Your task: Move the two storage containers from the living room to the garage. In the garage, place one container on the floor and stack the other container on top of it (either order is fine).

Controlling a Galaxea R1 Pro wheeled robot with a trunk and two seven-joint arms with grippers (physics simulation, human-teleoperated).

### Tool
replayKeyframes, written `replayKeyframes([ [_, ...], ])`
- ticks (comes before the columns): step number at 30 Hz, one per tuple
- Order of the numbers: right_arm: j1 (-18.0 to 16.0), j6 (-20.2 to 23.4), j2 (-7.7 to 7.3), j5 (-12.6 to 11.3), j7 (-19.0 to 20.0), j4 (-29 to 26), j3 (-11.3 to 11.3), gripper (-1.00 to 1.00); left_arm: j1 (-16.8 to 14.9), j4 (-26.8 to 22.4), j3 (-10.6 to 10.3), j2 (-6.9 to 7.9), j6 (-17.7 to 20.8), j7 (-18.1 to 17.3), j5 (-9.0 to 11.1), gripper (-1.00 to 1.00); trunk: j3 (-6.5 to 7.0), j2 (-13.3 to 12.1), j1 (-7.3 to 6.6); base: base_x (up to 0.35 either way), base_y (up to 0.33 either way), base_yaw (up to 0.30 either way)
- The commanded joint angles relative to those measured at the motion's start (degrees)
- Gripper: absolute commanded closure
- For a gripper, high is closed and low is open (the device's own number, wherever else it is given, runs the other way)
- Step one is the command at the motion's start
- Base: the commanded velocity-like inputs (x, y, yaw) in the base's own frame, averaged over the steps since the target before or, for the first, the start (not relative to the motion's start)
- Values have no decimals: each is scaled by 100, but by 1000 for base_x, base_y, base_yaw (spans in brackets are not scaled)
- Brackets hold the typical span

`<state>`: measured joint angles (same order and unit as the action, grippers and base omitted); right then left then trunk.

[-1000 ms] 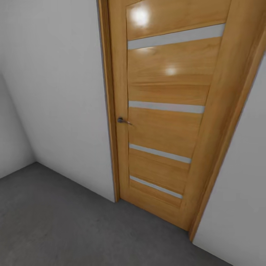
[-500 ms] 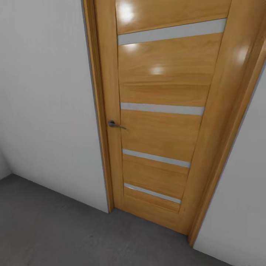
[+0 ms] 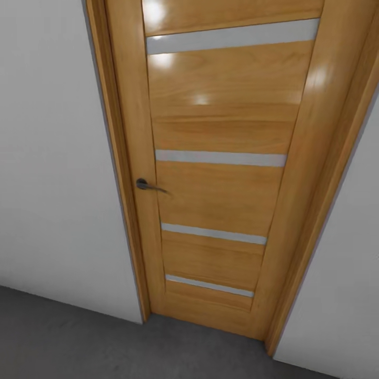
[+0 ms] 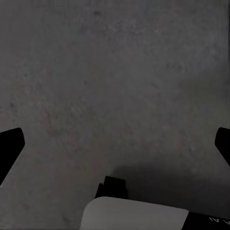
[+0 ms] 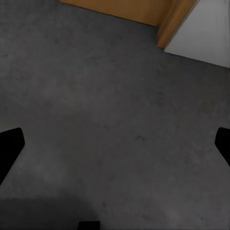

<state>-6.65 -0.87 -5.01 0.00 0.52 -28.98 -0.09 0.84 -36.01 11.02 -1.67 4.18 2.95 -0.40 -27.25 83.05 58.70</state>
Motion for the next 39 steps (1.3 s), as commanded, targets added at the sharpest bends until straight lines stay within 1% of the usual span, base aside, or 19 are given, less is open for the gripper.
replayKeyframes([
  [1, -3, -9, 0, 0, 5, 2, -1, -100, 4, -20, 14, -4, 39, 4, -4, -100, -5, 3, 3, 272, 217, -277],
  [25, -3, -9, 0, 0, 5, -1, -1, -100, 4, -20, 14, -1, 39, 4, -4, -100, -5, 3, 3, 272, 213, -277],
  [29, -3, -32, 3, -5, 8, 137, 0, -100, 4, -20, 14, -1, 30, 7, -7, -100, -5, 3, 3, 221, 157, -122],
  [31, -3, -136, 10, 2, 20, 301, 4, -100, 4, -20, 14, 0, 26, 10, -10, -100, -5, 3, 3, 81, 56, -37],
  [33, -3, -369, 26, 0, 37, 440, 8, -100, 4, -20, 15, 1, 19, 11, -13, -100, -5, 3, 3, 41, 29, -19],
  [35, -2, -715, 62, -1, 52, 676, 14, -100, 4, -20, 17, 0, 14, 12, -20, -100, -5, 3, 3, 19, 13, -9],
  [36, 0, -784, 72, 1, 54, 761, 15, -100, 4, -20, 16, 0, 12, 12, -22, -100, -5, 3, 3, 12, 8, -6],
  [39, 34, -1219, 97, 25, 60, 1360, 17, -100, 4, -20, 14, -9, 6, 12, -31, -100, -5, 3, 3, 5, 4, -2],
])
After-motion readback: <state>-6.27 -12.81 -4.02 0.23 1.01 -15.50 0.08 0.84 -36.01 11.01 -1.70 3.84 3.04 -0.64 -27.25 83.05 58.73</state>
